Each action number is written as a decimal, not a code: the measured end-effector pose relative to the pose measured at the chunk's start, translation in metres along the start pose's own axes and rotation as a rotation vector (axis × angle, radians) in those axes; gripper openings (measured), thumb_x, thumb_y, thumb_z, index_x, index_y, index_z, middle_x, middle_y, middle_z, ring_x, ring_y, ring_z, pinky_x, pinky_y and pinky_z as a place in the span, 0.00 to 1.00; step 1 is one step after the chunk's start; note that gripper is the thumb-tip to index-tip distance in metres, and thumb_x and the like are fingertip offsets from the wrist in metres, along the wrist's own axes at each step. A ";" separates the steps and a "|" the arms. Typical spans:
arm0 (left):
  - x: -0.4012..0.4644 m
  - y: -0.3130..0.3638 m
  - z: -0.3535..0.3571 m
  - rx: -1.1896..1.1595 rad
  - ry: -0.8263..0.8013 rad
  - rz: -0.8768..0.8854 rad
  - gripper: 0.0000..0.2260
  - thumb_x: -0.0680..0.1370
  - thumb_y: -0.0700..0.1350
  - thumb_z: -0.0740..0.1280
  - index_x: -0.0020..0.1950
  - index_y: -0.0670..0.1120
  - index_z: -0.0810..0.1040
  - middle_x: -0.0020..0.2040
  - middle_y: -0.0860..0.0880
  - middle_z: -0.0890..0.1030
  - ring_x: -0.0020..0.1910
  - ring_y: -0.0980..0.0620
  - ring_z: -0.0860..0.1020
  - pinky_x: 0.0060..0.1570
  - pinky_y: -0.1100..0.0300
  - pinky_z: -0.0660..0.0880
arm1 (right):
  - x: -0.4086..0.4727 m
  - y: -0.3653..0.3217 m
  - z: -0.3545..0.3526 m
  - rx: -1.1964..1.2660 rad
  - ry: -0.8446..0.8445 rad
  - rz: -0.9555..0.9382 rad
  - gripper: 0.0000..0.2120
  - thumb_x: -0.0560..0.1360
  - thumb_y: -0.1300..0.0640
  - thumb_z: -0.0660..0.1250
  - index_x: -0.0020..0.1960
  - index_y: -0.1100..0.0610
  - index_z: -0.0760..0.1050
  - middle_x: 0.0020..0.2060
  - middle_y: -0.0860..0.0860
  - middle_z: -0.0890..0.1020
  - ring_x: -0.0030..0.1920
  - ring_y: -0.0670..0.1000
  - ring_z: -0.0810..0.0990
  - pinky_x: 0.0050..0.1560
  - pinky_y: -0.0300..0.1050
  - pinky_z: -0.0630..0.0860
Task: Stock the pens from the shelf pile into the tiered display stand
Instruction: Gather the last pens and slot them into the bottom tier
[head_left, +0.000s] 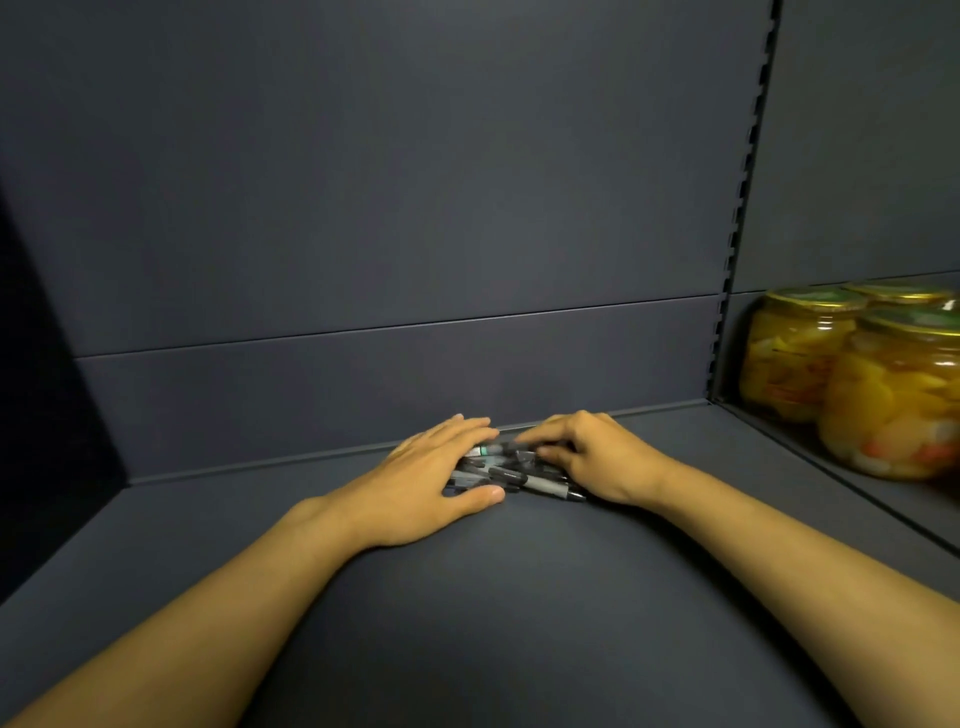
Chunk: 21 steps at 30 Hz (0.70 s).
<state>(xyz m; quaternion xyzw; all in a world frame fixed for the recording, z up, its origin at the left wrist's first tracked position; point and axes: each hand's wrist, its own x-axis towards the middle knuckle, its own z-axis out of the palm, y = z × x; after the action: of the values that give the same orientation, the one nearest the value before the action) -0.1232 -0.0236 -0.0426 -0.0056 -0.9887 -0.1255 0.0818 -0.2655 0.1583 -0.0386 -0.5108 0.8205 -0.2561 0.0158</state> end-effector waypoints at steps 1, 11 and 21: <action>0.001 0.001 -0.001 0.008 -0.018 -0.006 0.30 0.79 0.63 0.60 0.79 0.58 0.55 0.77 0.62 0.57 0.77 0.63 0.51 0.75 0.60 0.52 | 0.000 -0.001 0.000 0.002 -0.009 -0.010 0.15 0.81 0.62 0.62 0.65 0.52 0.79 0.61 0.49 0.81 0.62 0.49 0.78 0.62 0.36 0.69; 0.009 0.002 -0.006 0.064 -0.063 -0.058 0.23 0.75 0.65 0.64 0.68 0.59 0.68 0.58 0.57 0.71 0.59 0.55 0.68 0.63 0.54 0.65 | -0.006 -0.011 -0.002 0.281 -0.061 0.032 0.20 0.77 0.54 0.55 0.62 0.43 0.79 0.63 0.41 0.80 0.63 0.42 0.76 0.67 0.41 0.69; 0.006 0.017 -0.017 0.131 -0.080 -0.020 0.20 0.76 0.66 0.64 0.56 0.52 0.73 0.50 0.53 0.75 0.49 0.53 0.75 0.49 0.58 0.72 | -0.010 -0.022 0.009 0.428 0.085 -0.002 0.13 0.79 0.40 0.62 0.48 0.43 0.83 0.46 0.40 0.85 0.49 0.38 0.82 0.55 0.39 0.75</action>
<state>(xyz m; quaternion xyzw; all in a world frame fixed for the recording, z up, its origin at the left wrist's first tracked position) -0.1255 -0.0119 -0.0211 0.0048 -0.9973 -0.0609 0.0413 -0.2404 0.1555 -0.0394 -0.4852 0.7470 -0.4457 0.0889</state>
